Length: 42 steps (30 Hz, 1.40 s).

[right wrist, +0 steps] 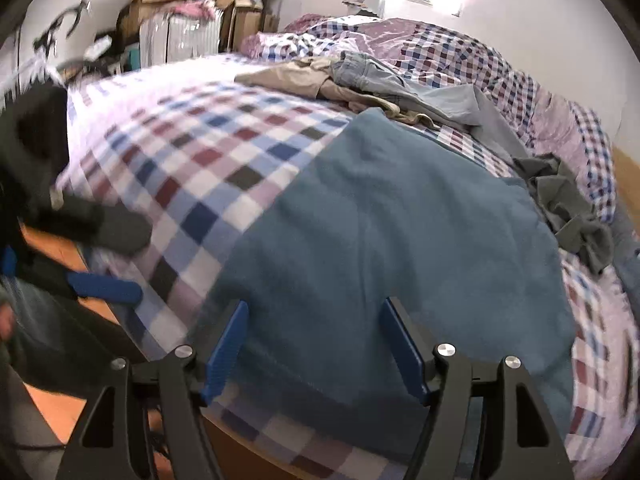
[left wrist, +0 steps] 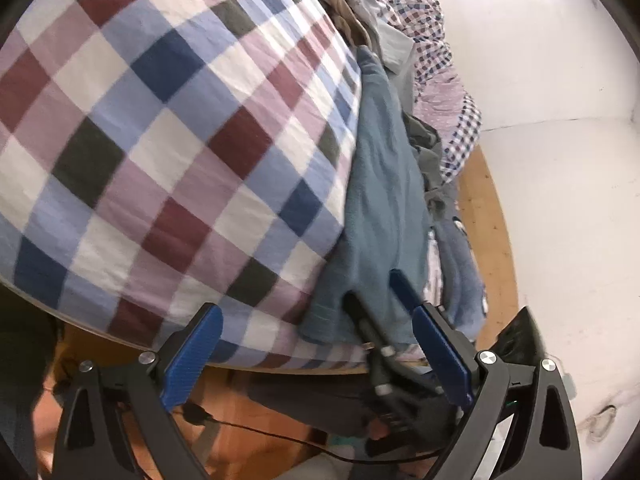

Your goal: Fold clothes

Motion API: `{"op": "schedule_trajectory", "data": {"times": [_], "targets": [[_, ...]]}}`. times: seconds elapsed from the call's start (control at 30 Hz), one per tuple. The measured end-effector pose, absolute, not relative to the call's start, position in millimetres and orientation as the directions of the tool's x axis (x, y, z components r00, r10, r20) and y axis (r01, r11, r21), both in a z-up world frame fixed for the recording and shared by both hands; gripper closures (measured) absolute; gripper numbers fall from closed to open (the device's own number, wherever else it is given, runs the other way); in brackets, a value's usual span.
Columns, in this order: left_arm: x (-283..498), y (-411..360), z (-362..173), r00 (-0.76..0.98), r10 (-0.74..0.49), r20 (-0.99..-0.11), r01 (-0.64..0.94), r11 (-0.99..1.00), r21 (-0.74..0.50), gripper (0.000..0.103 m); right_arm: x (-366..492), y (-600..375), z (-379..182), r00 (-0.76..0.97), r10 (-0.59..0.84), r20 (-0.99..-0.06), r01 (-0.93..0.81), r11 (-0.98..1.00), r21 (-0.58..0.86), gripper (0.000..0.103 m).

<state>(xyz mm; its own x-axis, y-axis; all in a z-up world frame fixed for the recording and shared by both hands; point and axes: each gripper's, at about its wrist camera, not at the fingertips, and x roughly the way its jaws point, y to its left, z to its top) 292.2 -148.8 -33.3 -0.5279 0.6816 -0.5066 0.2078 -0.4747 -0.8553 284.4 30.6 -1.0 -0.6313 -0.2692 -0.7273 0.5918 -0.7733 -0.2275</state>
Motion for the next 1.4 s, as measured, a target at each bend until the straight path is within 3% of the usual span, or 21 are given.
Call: {"op": "schedule_trajectory", "data": {"times": [0.33,0.53,0.87,1.4], "targets": [[275,-133,-38,-0.5,0.736,-0.456,0.175,-0.429,-0.886,0.005,310,29,-16,-0.619,-0.171,-0.766,0.646,-0.666,-0.373,0.028],[268,-127,-38,-0.494,0.737,-0.461,0.151,-0.45,-0.88,0.005,306,63,6,-0.539,-0.255,-0.803,0.668,-0.71,-0.223,0.028],[262,-111,-41,-0.478,0.755,-0.45,0.126,-0.447,-0.885,0.005,276,136,47,-0.634,-0.306,-0.711,0.439,-0.898,-0.005,0.027],[268,-119,-55,-0.518,0.748,-0.415,0.186,-0.374,-0.908,0.007,278,133,45,-0.659,-0.295,-0.692,0.425,-0.905,-0.018,0.027]]}}
